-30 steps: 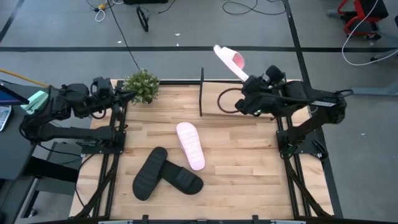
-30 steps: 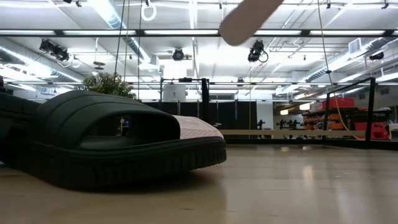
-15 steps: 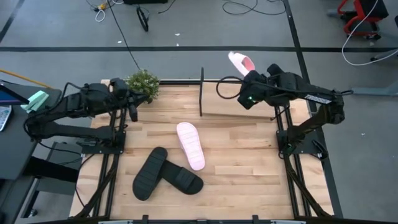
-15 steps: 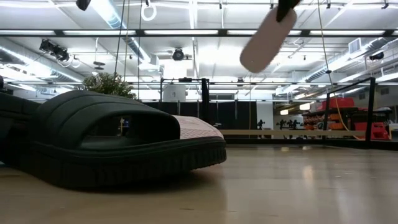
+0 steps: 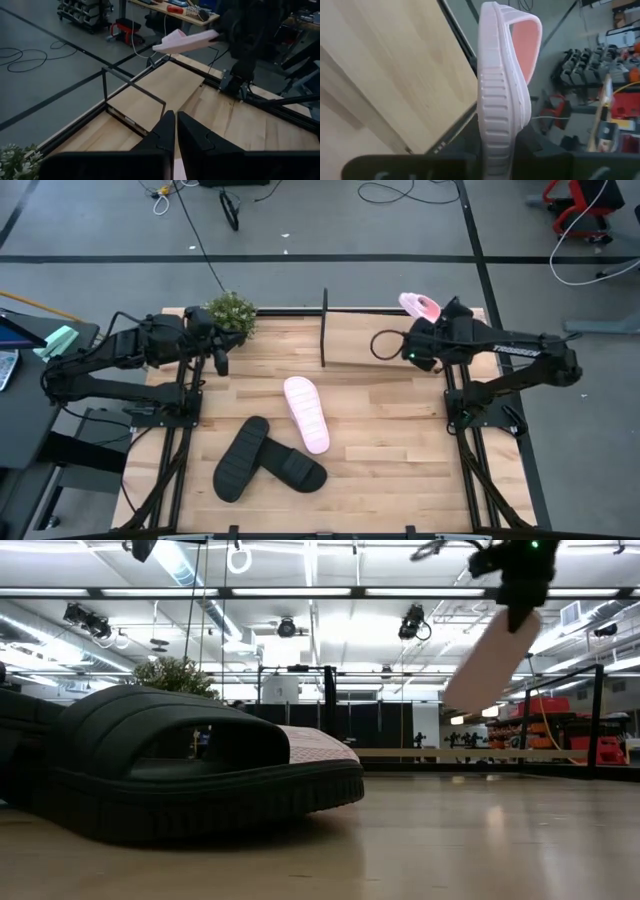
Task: Pick and place slides into the shelf
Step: Put the left pink slide on the shelf
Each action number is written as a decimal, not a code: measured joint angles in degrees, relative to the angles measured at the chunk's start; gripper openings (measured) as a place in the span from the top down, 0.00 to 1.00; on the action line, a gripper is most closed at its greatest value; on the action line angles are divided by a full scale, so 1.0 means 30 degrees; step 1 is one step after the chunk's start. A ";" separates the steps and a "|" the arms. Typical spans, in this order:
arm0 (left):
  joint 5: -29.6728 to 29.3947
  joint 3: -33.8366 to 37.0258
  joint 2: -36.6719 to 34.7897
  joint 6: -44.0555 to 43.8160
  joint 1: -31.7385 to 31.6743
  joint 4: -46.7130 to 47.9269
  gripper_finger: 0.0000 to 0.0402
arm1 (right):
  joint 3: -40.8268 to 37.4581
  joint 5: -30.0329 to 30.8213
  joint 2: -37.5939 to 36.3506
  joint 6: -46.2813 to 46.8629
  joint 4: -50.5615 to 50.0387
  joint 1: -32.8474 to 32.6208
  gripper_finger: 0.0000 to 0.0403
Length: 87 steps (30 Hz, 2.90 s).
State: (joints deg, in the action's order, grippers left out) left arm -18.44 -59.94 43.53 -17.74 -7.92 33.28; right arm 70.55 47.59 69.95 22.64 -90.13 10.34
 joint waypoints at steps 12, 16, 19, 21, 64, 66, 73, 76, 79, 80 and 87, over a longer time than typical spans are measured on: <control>0.0000 0.0000 0.0011 0.0112 0.0000 -0.1528 0.95 | -0.4595 0.1085 -0.0639 -0.1099 0.0057 0.0017 0.85; 0.0000 0.0000 0.0013 0.0017 0.0000 -0.1799 0.94 | -0.5405 0.1347 -0.0627 -0.1822 0.0065 0.0017 0.85; 0.0000 0.0000 0.0124 -0.0012 0.0000 -0.1965 0.94 | -0.5665 0.1377 -0.0624 -0.2248 0.0617 0.0135 0.85; 0.0000 0.0000 0.0236 0.0020 0.0000 -0.1938 0.94 | -0.5754 0.1295 -0.0617 -0.2804 0.1098 0.0360 0.85; 0.0007 0.0000 0.2148 0.0105 0.0000 -0.2034 0.93 | -0.8591 -0.0881 -0.0573 -0.8039 0.6579 0.3671 0.86; 0.0007 0.0000 0.2148 0.0097 0.0000 -0.2034 0.94 | -0.8449 -0.0403 -0.0573 -0.8045 0.6543 0.3544 0.86; 0.0002 0.0000 0.2148 0.0097 0.0000 -0.2034 0.93 | -0.8366 -0.0200 -0.0573 -0.7295 0.5700 0.3507 0.86; 0.0000 0.0000 0.2148 0.0102 0.0001 -0.2034 0.92 | -0.8366 -0.0344 -0.0573 -0.7239 0.5559 0.3507 0.86; 0.0000 0.0000 0.2148 0.0097 0.0003 -0.2026 0.91 | -0.8359 -0.0756 -0.0573 -0.7231 0.5552 0.3507 0.86; 0.0000 0.0000 0.2148 0.0097 0.0004 -0.2026 0.91 | -0.8359 -0.0836 -0.0573 -0.7237 0.5552 0.3507 0.86; 0.0000 0.0000 0.2148 -0.0010 0.0006 -0.2026 0.93 | -0.8359 -0.2744 -0.0573 -0.7841 0.5653 0.3514 0.84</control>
State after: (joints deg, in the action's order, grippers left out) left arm -18.44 -59.94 49.98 -17.78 -7.91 27.20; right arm 45.47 39.36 68.23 -0.88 -73.17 20.88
